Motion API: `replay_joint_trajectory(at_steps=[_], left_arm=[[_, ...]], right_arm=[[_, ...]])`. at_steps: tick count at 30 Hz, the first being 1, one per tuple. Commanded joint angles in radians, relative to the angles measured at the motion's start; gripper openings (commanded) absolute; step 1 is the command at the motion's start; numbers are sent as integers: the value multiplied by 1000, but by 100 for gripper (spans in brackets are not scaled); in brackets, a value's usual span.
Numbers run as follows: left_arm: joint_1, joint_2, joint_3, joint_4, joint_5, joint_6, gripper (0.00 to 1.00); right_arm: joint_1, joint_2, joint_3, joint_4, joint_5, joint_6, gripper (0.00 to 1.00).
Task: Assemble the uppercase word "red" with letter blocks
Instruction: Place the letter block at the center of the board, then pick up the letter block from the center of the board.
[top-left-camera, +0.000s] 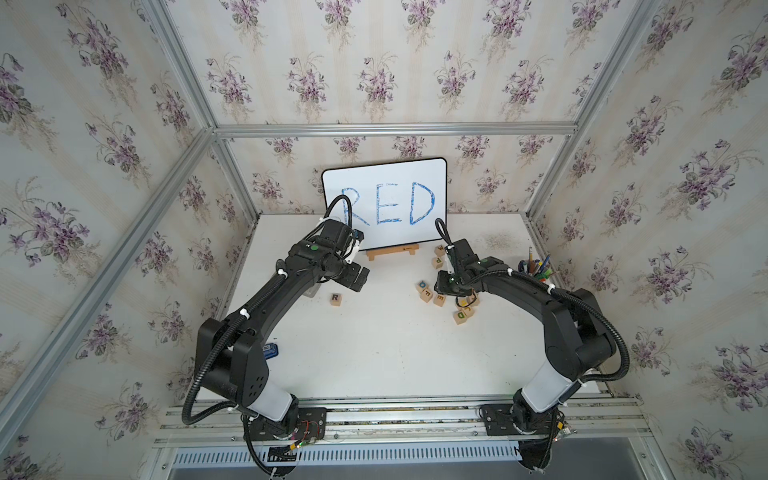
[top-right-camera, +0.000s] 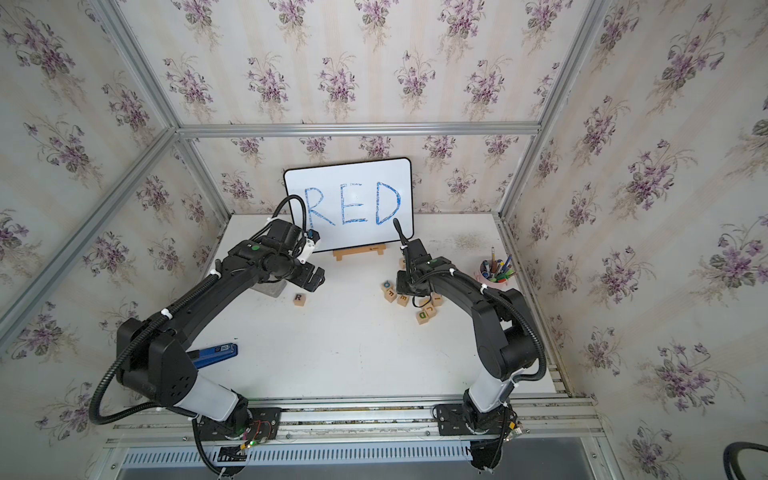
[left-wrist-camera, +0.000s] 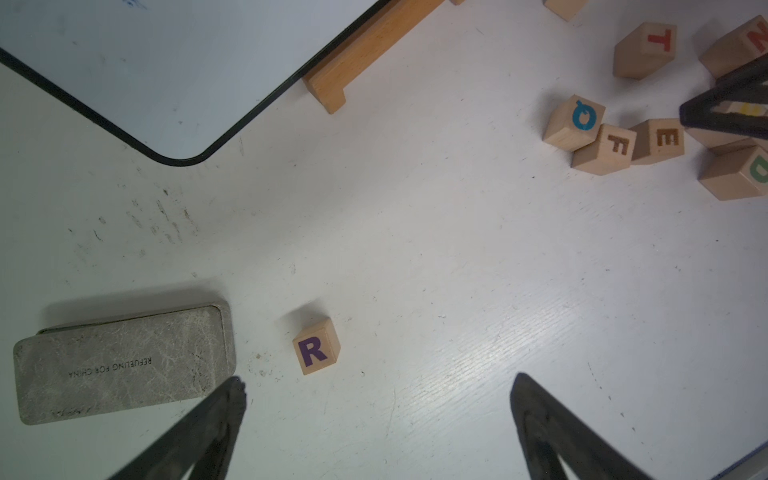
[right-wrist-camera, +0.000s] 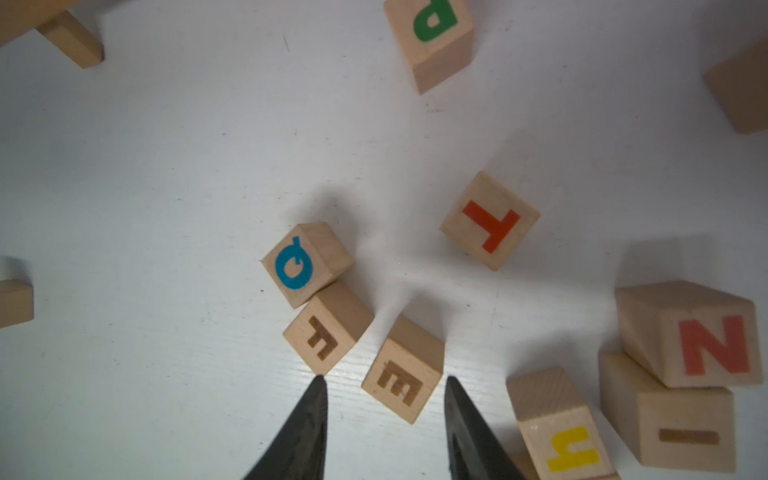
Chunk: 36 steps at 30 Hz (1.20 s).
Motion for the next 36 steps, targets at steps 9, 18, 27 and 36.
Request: replay_joint_trajectory(at_steps=[9, 18, 27, 36], left_arm=[[-14, 0, -21, -19, 67, 49, 99], [-16, -7, -23, -18, 66, 53, 99], [-18, -7, -26, -18, 73, 52, 99], [-18, -16, -28, -18, 81, 44, 99]], right_arm=[[10, 35, -11, -9, 27, 53, 45], [19, 79, 5, -11, 31, 60, 46], [24, 94, 14, -50, 88, 54, 43], [25, 122, 31, -63, 93, 39, 37]])
